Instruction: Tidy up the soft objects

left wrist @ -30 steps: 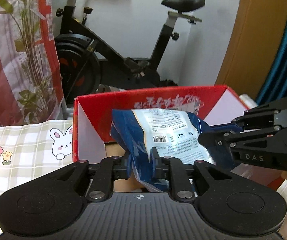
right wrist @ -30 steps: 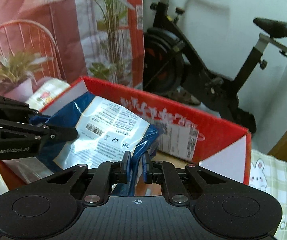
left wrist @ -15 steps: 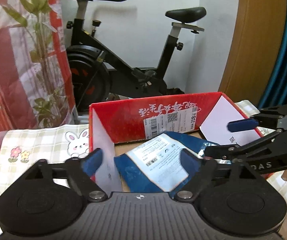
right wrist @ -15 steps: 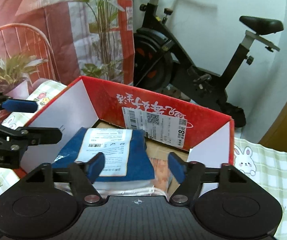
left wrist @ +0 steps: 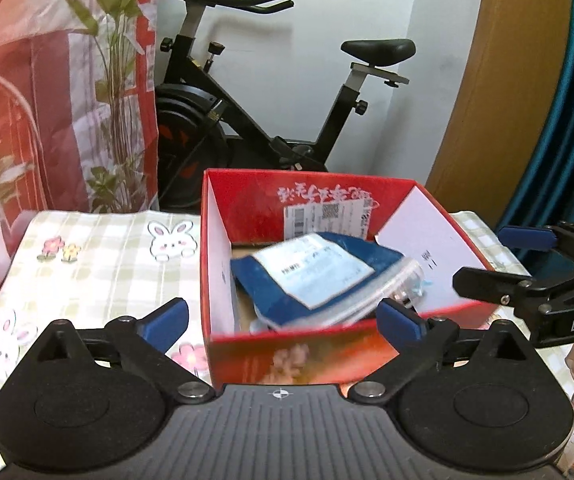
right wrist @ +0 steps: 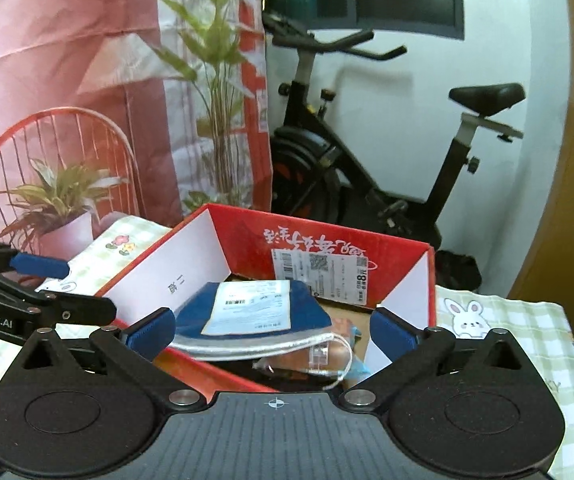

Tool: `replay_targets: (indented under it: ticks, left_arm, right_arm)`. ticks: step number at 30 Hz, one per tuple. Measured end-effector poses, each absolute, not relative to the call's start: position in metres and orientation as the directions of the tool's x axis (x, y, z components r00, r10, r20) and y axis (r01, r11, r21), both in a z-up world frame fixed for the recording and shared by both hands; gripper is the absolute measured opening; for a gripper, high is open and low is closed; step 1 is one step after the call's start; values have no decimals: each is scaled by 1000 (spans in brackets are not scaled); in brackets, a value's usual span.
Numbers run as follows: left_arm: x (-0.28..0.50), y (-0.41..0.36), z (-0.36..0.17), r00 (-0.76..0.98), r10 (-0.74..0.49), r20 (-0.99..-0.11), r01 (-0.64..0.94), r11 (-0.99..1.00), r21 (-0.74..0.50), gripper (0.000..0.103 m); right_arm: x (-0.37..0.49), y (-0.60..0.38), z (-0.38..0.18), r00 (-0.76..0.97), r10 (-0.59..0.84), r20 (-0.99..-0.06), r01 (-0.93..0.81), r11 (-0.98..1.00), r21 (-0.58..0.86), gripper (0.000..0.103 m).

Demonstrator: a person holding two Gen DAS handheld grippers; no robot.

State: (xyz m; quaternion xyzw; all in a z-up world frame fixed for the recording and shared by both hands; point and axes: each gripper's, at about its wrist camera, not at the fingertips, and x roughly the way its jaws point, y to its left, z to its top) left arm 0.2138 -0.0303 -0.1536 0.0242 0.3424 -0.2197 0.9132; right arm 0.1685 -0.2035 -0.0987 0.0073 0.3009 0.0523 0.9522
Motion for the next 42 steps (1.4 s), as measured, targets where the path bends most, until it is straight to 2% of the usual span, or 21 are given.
replay_targets:
  ticks: [4,7,16,25,28,34,42]
  left_arm:
    - [196,-23,-167,677,-368,-637,402,910,-99,103]
    - [186,-21,-179,673,-349,-652,387,918,-92,103]
    - [167,-21,-223,620,-312,-720,378,923,-74,103]
    - [168,-18,-248,583,-282,-762,359,931,-70,103]
    - [167,-18,-255,570,-281,-772,354,932,-78,103]
    - [166,-12,-268,542,-305,-783,332,934,-134,103]
    - [167,2,-282,500,-361,-787,292,926,-239,103]
  right_arm:
    - [140,-200,-104,844,81,-530,-61,997,55,103]
    - [127,-197,-115,840,95,-534,-61,995,81,103]
    - [107,-182,-167,800,94,-593,-23,992,127,103]
    - [111,-166,-214,726,64,-685,-20,997,72,103]
    - [106,-164,-225,726,53,-686,-32,999,43,103]
    - [97,-159,-236,741,44,-671,-61,998,-1,103]
    - [93,-170,-247,754,83,-651,-49,996,70,103]
